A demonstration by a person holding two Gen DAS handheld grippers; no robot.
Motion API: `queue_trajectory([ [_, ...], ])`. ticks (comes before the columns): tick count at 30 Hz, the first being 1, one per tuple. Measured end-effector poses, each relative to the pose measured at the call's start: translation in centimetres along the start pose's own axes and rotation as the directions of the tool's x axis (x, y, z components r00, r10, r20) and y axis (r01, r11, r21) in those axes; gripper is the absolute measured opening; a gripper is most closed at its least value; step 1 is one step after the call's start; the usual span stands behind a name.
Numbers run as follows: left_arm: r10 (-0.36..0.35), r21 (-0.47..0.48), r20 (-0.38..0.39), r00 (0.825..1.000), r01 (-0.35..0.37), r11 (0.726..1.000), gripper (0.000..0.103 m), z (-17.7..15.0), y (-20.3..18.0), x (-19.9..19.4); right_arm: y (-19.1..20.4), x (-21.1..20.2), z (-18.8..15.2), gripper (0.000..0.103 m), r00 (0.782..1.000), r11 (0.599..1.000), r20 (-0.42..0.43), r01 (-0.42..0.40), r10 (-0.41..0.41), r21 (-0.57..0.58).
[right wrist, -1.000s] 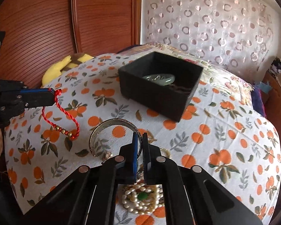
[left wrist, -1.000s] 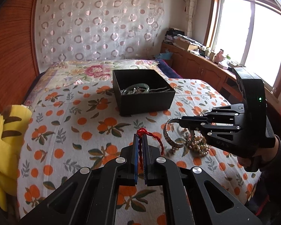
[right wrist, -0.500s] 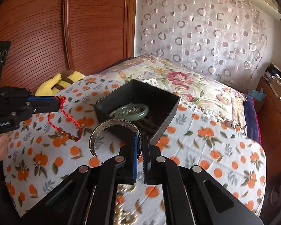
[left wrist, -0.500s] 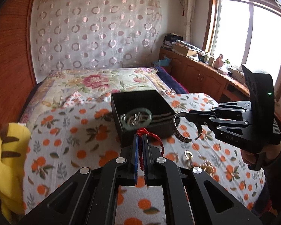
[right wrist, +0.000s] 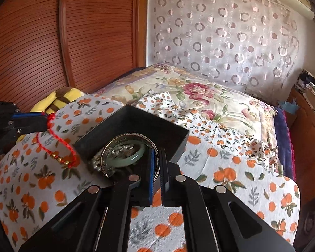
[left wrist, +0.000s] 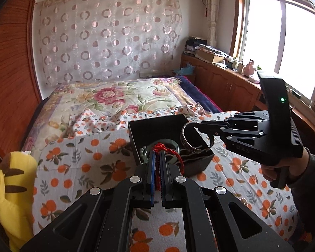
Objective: Organize jewelry
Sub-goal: 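Carry the red bracelet and silver bangle over the black box and open both tools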
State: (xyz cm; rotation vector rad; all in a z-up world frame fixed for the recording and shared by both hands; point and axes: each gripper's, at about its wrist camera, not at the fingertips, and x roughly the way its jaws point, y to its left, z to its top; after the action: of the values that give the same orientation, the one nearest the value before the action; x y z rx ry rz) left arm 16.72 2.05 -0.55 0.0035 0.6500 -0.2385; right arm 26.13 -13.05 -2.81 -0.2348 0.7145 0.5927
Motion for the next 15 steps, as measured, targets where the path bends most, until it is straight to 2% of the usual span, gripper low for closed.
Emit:
queue_trajectory([
  [6,-0.001,0.001,-0.006,1.0,0.001,1.0,0.003,1.2,0.3,1.0,-0.5,1.2,-0.2,0.006,1.0,1.0,0.01,-0.004,0.004,0.027],
  [8,-0.005,0.002,-0.005,1.0,0.005,1.0,0.003,1.5,0.2,1.1,-0.6,1.3,-0.4,0.011,0.999,0.999,0.013,-0.032,0.031,0.041],
  [10,-0.004,0.004,-0.007,1.0,0.004,1.0,0.003,1.8,0.2,1.4,-0.9,1.2,-0.5,0.011,0.998,0.997,0.02,-0.057,0.056,0.056],
  [15,0.001,0.014,-0.017,1.0,0.0,1.0,0.003,2.6,-0.2,2.6,-1.4,0.8,-0.6,0.011,0.998,0.996,0.037,-0.059,0.057,0.073],
])
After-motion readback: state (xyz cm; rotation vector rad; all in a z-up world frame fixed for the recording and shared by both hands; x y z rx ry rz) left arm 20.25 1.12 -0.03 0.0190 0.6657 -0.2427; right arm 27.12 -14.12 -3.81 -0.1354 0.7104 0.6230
